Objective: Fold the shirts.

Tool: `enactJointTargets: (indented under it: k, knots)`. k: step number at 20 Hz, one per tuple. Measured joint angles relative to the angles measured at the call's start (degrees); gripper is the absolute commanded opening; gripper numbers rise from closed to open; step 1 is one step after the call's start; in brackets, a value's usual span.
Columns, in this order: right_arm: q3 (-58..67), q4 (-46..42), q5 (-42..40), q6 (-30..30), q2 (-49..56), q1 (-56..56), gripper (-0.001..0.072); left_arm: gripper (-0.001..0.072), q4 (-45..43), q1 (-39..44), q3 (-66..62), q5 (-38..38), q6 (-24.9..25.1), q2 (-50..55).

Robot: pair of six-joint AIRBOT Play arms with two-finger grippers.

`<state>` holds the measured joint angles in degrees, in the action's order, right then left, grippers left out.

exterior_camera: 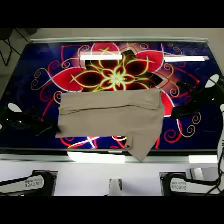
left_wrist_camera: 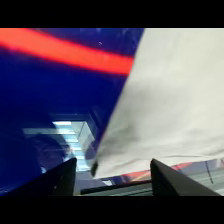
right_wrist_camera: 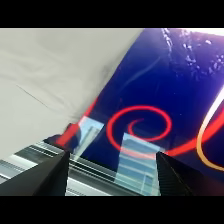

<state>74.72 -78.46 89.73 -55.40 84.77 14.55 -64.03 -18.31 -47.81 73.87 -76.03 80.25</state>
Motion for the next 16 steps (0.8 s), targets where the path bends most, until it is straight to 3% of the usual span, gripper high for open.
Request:
enactJointTargets:
  k: [3,4,7,9,11,16]
  knots:
    - [-0.33,0.02,0.44,0.22,-0.2,0.0,0.0524,0.0551,1.29,1.07,0.55,-0.17,0.17,0.9]
    - [-0.39,0.04,0.7,0.26,-0.22,0.0,0.0524,0.0497,1.6,1.66,0.63,-0.17,0.2,1.22]
    - [-0.59,0.04,1.2,0.35,-0.28,0.0,0.0524,0.0162,1.44,3.56,0.94,-1.22,-0.07,2.1]
    - [-1.75,0.31,1.4,0.44,-0.85,-0.15,0.0527,0.0033,1.46,4.48,1.03,-2.36,-0.57,2.49]
    - [-5.09,0.61,0.94,0.7,-2.43,-0.94,0.0561,0.0031,1.53,5.01,0.98,-2.45,-0.76,2.58]
    - [-19.23,3.43,-4.11,1.57,-5.64,-2.54,0.0559,0.0029,1.22,5.44,0.94,-1.57,0.72,2.14]
